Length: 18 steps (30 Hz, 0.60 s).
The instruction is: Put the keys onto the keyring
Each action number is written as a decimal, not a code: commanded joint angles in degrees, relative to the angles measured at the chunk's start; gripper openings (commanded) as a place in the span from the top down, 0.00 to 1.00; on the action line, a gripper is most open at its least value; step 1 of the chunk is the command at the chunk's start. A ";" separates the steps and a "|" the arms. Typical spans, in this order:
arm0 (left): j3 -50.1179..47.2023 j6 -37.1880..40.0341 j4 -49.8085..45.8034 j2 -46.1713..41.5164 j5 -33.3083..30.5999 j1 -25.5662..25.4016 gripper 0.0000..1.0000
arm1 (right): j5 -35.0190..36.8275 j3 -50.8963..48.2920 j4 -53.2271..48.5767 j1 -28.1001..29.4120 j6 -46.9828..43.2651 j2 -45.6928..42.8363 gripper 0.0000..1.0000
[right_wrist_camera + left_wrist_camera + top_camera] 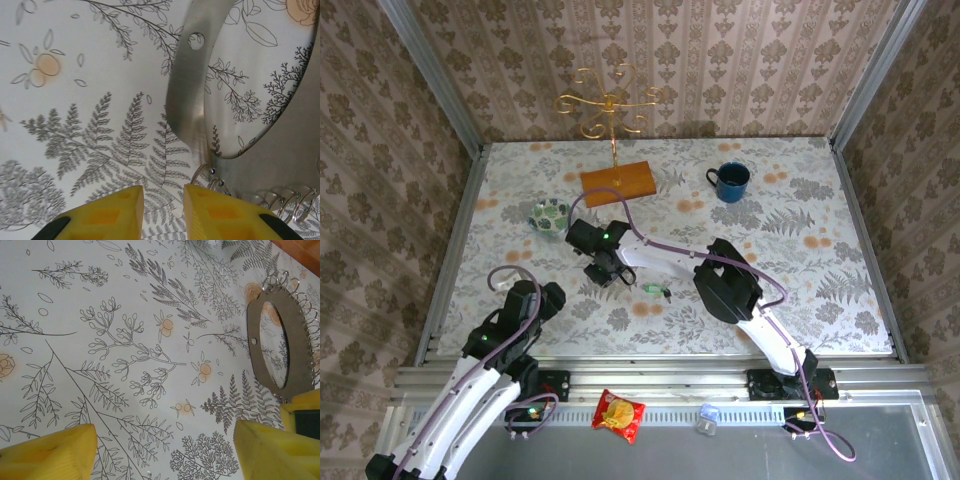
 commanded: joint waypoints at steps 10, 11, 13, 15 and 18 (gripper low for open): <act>-0.13 -0.88 -1.35 -0.74 -1.32 -0.29 0.27 | 6.03 4.60 -6.94 0.19 -2.13 3.70 0.73; -0.13 -0.88 -1.27 -0.80 -1.32 -0.29 0.27 | 6.30 4.82 -7.21 0.20 -2.29 3.91 0.74; -0.09 -0.80 -1.26 -0.76 -1.29 -0.29 0.27 | 6.67 5.04 -7.56 0.21 -2.52 4.14 0.75; -0.04 -0.80 -1.23 -0.79 -1.33 -0.29 0.27 | 6.90 5.31 -7.86 0.28 -2.65 4.36 0.76; -0.04 -0.80 -1.24 -0.81 -1.30 -0.29 0.27 | 6.77 5.59 -8.10 0.37 -2.91 4.54 0.76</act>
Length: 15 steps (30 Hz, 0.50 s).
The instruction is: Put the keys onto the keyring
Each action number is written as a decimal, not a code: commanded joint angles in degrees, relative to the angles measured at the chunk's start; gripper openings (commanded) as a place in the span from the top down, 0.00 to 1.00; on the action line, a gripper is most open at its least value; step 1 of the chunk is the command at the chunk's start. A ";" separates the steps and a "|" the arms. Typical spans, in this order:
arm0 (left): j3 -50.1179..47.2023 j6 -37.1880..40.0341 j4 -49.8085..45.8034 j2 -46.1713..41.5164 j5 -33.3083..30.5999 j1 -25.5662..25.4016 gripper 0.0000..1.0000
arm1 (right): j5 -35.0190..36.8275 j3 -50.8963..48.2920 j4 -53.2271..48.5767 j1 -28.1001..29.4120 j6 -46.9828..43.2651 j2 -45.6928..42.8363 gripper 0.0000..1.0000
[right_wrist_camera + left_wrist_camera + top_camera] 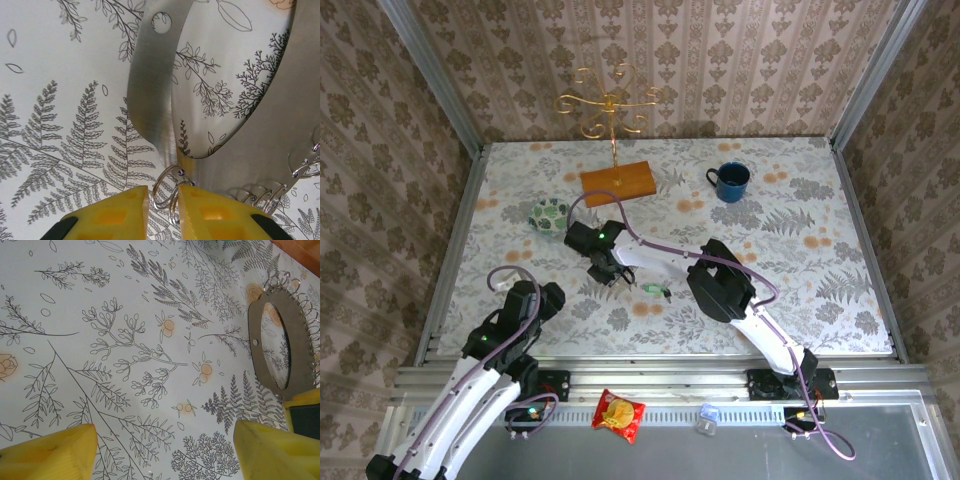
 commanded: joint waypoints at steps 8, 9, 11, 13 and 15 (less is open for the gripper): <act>-0.04 -0.80 -1.11 -0.54 -1.14 -0.29 0.27 | 1.96 4.63 -4.28 1.31 -1.33 1.24 0.71; -0.04 -0.80 -1.10 -0.53 -1.11 -0.29 0.27 | 2.33 5.11 -4.64 1.47 -1.35 1.24 0.70; -0.04 -0.80 -1.07 -0.50 -1.12 -0.29 0.27 | 3.09 6.04 -5.06 1.67 -1.61 1.14 0.70; -0.13 -0.86 -1.08 -0.50 -1.11 -0.29 0.27 | 3.32 6.38 -5.11 1.76 -1.79 1.31 0.70; -0.13 -0.98 -1.09 -0.54 -1.08 -0.29 0.27 | 3.22 6.56 -5.19 1.75 -1.88 1.78 0.70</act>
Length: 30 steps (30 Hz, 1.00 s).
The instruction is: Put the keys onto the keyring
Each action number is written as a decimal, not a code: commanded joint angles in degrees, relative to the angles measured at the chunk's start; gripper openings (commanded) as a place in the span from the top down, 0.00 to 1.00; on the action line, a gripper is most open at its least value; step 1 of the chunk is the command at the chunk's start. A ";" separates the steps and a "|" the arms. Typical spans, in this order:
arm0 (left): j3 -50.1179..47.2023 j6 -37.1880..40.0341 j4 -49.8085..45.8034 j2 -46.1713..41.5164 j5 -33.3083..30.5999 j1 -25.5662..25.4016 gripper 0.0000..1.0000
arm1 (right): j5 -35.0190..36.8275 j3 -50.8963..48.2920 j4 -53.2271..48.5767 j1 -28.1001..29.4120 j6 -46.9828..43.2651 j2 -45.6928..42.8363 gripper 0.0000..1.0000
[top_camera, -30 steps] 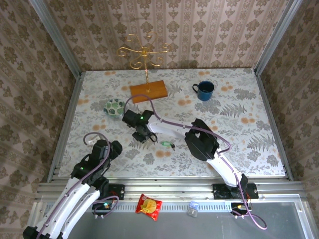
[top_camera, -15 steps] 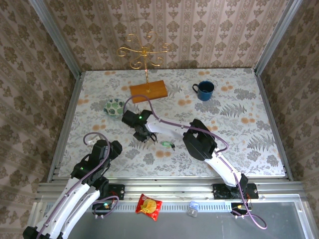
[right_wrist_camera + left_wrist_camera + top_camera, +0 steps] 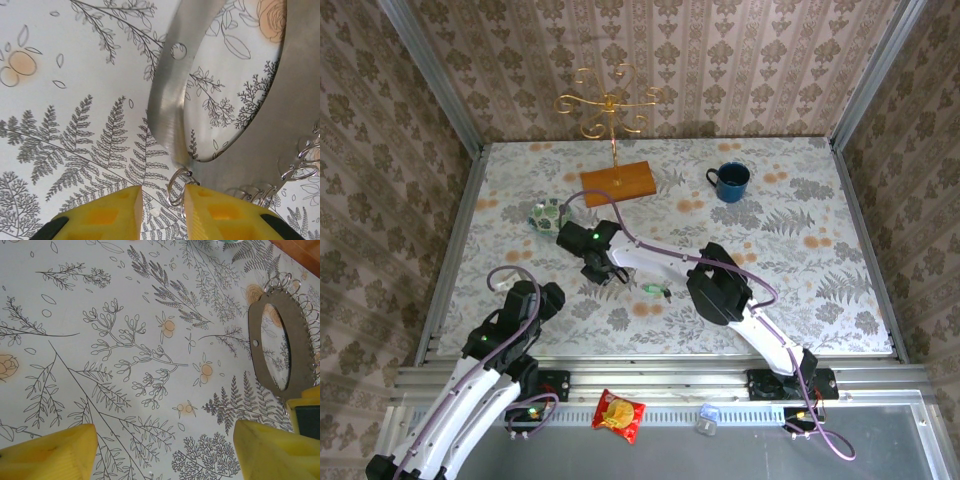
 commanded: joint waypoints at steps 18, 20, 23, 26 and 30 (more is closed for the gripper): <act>-0.22 -1.13 -1.11 -0.60 -0.83 -0.34 0.27 | 4.06 5.03 -6.56 0.25 -1.57 5.63 0.76; -0.22 -1.13 -1.12 -0.58 -0.80 -0.29 0.27 | 5.17 5.11 -6.99 0.25 -1.64 5.72 0.77; -0.31 -1.17 -1.09 -0.64 -0.80 -0.29 0.27 | 6.12 5.20 -7.38 0.26 -1.89 5.81 0.77; -0.31 -1.22 -1.13 -0.57 -0.86 -0.30 0.27 | 6.54 5.20 -7.61 0.25 -1.99 5.90 0.78; -0.22 -1.22 -1.09 -0.63 -0.84 -0.29 0.27 | 7.03 5.38 -7.92 0.25 -2.25 6.08 0.79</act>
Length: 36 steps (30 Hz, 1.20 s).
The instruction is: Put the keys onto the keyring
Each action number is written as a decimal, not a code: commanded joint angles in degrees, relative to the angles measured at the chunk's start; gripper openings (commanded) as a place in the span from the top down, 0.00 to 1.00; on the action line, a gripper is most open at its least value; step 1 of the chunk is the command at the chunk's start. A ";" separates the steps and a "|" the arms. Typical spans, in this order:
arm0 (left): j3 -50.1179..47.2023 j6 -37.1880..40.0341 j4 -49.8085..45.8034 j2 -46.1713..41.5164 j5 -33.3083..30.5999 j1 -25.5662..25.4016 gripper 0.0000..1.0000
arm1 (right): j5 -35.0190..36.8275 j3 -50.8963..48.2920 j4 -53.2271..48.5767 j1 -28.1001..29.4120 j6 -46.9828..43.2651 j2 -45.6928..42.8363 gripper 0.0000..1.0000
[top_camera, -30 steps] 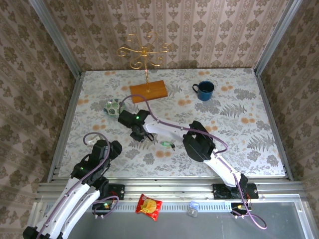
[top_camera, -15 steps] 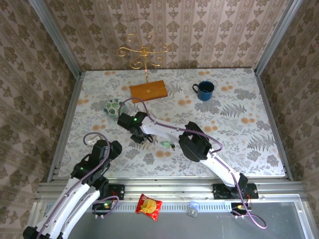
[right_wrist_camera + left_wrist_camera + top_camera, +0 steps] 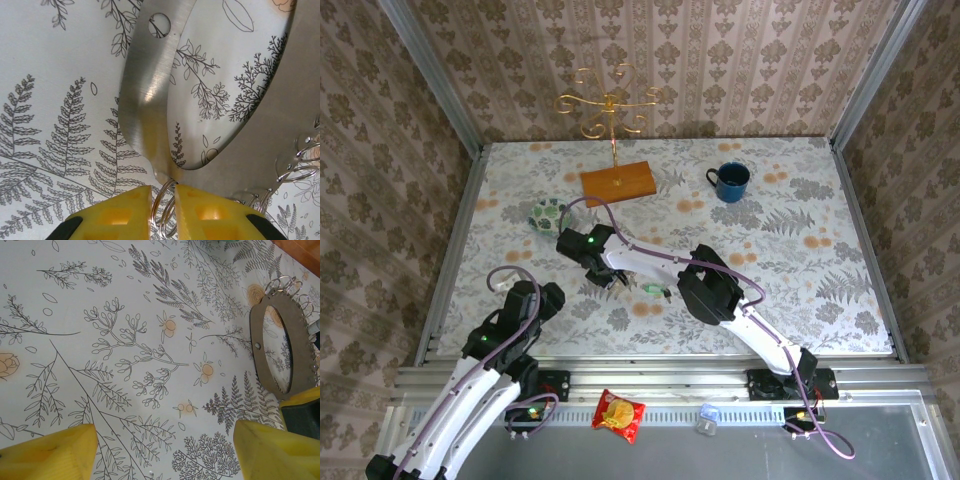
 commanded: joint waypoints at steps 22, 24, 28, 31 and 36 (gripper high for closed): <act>2.31 3.20 -0.69 -0.24 -1.80 -0.29 0.28 | -16.33 -13.61 8.13 -0.49 -2.01 -15.43 1.00; 2.20 3.16 -0.34 -0.19 -1.85 -0.29 0.28 | -18.48 -18.80 10.87 -0.50 -1.36 -17.59 1.00; 1.63 2.85 0.86 0.01 -1.51 -0.29 0.28 | -22.54 -26.39 15.30 -0.59 0.71 -20.10 1.00; 1.54 2.92 1.22 0.24 -1.50 -0.29 0.28 | -23.33 -28.95 17.18 -0.59 2.28 -20.70 1.00; 1.36 2.98 1.67 0.55 -1.46 -0.29 0.28 | -23.34 -29.74 18.18 -0.59 3.49 -19.48 1.00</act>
